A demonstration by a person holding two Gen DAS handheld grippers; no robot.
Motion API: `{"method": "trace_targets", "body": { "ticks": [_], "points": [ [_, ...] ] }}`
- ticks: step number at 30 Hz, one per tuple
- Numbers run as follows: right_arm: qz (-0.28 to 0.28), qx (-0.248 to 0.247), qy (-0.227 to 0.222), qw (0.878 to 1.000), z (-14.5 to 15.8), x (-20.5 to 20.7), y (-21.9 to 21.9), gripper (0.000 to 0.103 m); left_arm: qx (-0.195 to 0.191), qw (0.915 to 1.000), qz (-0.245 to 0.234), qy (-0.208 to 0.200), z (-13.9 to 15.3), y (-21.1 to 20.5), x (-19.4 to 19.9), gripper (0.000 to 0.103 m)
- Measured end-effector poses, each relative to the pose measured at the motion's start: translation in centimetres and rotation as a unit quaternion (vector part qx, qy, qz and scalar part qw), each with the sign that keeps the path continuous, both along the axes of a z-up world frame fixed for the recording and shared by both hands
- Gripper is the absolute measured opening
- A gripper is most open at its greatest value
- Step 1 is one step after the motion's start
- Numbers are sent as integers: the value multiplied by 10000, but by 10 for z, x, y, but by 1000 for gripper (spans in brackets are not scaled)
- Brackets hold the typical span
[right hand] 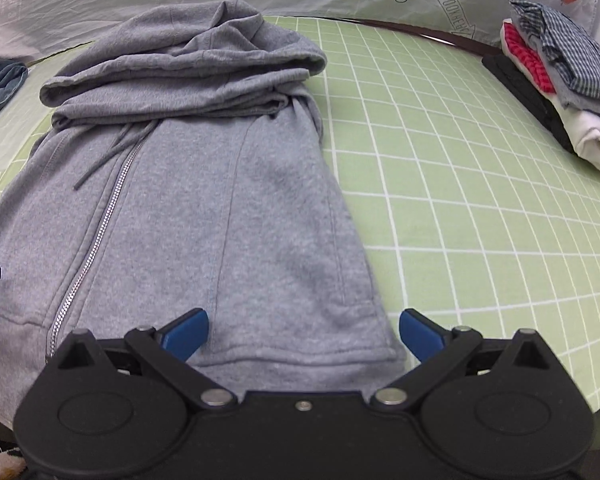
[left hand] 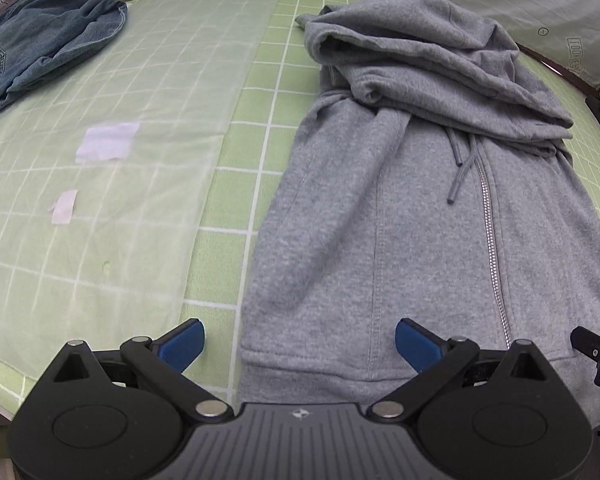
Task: Fold clothes
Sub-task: 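Release the folded hem with both grippers and pull back, then pinch the grey hoodie hem center with the left and right grippers together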
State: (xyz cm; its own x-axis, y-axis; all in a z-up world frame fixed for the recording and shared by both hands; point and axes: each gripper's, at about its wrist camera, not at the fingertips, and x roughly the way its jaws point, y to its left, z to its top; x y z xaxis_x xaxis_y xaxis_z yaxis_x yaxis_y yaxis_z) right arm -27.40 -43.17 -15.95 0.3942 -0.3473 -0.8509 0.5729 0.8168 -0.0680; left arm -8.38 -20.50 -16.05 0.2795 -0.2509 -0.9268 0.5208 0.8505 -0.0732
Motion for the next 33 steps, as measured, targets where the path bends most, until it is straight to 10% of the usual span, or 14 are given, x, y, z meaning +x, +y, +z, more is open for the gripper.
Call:
{"method": "trace_targets", "body": {
  "ticks": [13, 21, 24, 26, 29, 33],
  "points": [
    [-91, 495, -212, 9985, -5, -17, -1, 103, 28, 9998, -177, -47, 1, -5, -17, 99],
    [150, 441, -124, 9988, -3, -14, 6, 101, -48, 9989, -434, -143, 6, -12, -24, 81],
    [298, 446, -227, 9983, 1, -14, 10, 84, -195, 9985, -509, -67, 11, -13, -21, 56],
    [477, 499, -337, 9970, 5, -12, 14, 54, -344, 9978, -569, 67, 13, -14, -19, 32],
    [707, 713, -464, 9939, 8, -5, 19, 21, -498, 9967, -570, 278, 15, -16, -13, 21],
    [784, 849, -736, 9906, 20, 4, 17, 13, -701, 9951, -572, 398, 27, -17, -5, 17]
  ]
}}
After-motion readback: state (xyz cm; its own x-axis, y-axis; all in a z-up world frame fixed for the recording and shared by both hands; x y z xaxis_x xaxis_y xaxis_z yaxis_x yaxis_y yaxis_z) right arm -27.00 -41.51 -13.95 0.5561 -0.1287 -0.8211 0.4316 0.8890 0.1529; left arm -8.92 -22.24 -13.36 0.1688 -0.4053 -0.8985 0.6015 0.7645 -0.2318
